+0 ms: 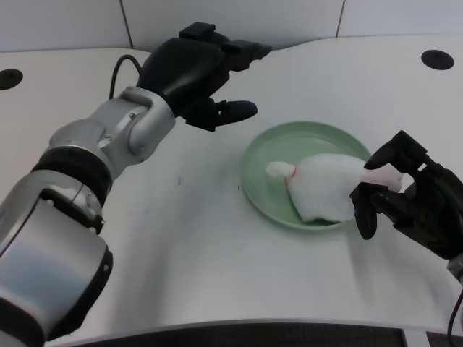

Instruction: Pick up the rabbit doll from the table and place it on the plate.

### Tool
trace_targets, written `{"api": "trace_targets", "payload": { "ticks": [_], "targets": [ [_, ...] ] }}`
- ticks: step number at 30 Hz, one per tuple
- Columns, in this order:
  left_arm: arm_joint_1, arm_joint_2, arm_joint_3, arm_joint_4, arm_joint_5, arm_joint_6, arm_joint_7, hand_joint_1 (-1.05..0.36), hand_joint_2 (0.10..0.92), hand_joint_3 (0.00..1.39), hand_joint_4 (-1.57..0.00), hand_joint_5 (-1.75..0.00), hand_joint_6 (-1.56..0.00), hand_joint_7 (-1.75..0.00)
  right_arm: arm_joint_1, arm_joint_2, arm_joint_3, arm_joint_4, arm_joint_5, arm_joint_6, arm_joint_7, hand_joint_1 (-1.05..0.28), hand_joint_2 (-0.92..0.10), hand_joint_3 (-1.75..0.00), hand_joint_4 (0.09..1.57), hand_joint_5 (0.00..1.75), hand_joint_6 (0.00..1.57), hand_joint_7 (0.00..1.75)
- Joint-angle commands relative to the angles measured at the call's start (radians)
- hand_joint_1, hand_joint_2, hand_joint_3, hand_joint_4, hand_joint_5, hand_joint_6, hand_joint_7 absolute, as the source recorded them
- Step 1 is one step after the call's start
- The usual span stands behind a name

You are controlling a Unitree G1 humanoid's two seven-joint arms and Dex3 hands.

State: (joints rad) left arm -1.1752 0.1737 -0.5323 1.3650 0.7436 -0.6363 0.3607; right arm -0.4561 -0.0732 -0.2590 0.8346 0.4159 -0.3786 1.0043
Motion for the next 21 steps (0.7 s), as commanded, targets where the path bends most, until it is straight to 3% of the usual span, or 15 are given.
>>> {"api": "trace_targets", "payload": {
  "ticks": [1, 8, 15, 18, 21],
  "targets": [
    [0.025, 0.052, -0.005, -0.018, 0.005, -0.049, 0.021, -0.86, 0.921, 0.72, -0.12, -0.49, -0.34, -0.01, 0.012, -0.013, 0.002, -0.012, 0.001, 0.004, -0.012, -0.52, -0.92, -0.12, 0.85, 1.75, 0.64, 1.75],
    [0.131, 0.103, 0.129, -0.034, -0.163, -0.212, -0.122, -0.86, 0.921, 0.74, -0.25, -0.35, -0.34, -0.01, 0.015, -0.013, 0.007, -0.021, -0.001, 0.013, -0.023, -0.52, -0.92, -0.12, 0.86, 1.75, 0.64, 1.75],
    [0.275, 0.062, 0.388, -0.050, -0.512, -0.273, -0.541, -0.92, 0.921, 0.71, -0.31, -0.29, -0.35, -0.01, 0.020, -0.020, 0.005, -0.024, 0.000, 0.012, -0.028, -0.50, -0.92, -0.13, 0.85, 1.75, 0.64, 1.75],
    [0.363, 0.032, 0.508, -0.073, -0.684, -0.259, -0.762, -0.90, 0.921, 0.73, -0.32, -0.28, -0.33, 0.00, 0.011, -0.022, 0.004, -0.016, 0.007, 0.019, -0.016, -0.50, -0.92, -0.14, 0.86, 1.75, 0.65, 1.75],
    [0.413, 0.036, 0.557, -0.089, -0.742, -0.269, -0.850, -0.87, 0.921, 0.77, -0.32, -0.26, -0.30, 0.00, 0.008, -0.022, 0.000, -0.008, 0.010, 0.023, -0.009, -0.50, -0.92, -0.14, 0.86, 1.75, 0.65, 1.75]
  ]
}}
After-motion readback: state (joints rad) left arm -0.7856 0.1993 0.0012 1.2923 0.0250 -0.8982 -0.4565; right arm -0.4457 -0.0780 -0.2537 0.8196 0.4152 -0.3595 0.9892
